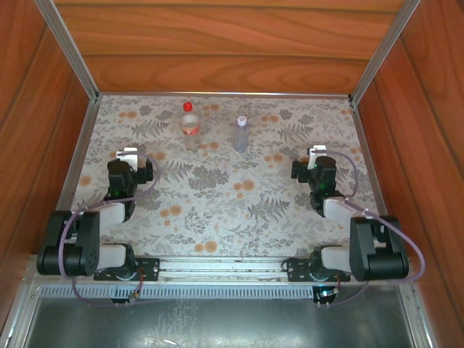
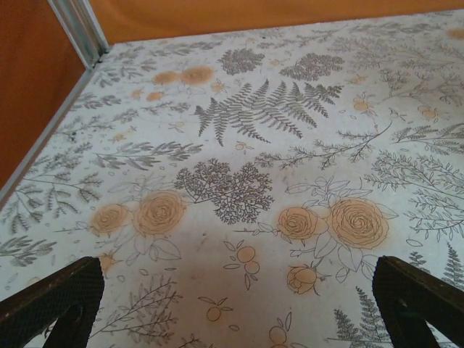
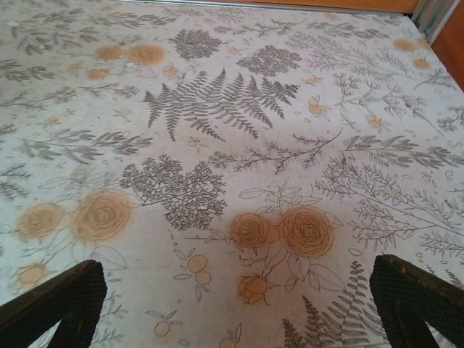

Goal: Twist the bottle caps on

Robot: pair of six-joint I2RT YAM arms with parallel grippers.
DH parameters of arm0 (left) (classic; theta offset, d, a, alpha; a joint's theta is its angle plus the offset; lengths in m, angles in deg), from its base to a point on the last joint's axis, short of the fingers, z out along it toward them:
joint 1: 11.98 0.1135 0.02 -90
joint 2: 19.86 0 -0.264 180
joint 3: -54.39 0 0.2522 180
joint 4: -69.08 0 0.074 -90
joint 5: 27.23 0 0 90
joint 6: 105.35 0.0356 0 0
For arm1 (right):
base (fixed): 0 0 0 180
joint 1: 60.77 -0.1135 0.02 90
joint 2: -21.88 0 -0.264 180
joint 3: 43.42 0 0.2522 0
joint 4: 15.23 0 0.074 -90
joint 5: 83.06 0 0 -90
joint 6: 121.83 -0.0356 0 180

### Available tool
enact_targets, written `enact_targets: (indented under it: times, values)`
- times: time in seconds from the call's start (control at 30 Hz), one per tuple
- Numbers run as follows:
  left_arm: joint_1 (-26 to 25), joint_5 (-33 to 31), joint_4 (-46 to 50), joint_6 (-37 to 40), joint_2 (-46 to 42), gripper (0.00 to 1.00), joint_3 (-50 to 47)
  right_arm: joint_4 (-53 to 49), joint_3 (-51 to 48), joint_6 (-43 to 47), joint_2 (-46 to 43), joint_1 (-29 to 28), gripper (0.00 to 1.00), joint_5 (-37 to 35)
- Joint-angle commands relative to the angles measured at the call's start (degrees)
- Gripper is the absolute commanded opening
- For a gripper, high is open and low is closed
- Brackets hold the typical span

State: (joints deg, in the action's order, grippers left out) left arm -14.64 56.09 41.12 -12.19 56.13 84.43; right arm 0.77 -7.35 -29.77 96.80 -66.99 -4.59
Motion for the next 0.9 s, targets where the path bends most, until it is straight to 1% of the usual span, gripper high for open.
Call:
enact_targets:
  times: [0.0,0.07,0.17,0.27,0.33,0.37,0.87]
  values:
    - [1.34,1.32,-4.59,-1.99,4.42,1.0,3.68,12.51,-0.16,-1.41,3.73,1.29,1.0,1.45]
    - [1.94,1.29,-5.46,-2.75,8.22,1.0,4.78,13.18,0.57,-1.65,6.02,2.14,1.0,2.58]
    - [2.37,0.37,-9.77,-3.25,14.83,1.0,6.15,16.13,0.9,-2.06,10.03,2.88,1.0,3.55]
    - [3.75,0.61,-9.08,-4.67,14.58,1.0,6.57,19.34,1.32,-2.05,13.44,2.94,1.0,2.78]
    - [3.8,0.67,-9.02,-4.65,14.45,1.0,6.5,12.84,3.97,-3.19,12.93,3.08,1.0,1.14]
    - [3.78,0.68,-9.07,-4.58,14.45,1.0,6.53,12.4,4.09,-3.25,12.78,3.15,1.0,1.29]
    - [3.71,0.7,-9.06,-4.52,14.45,1.0,6.57,12.89,3.93,-3.3,12.91,3.3,1.0,1.41]
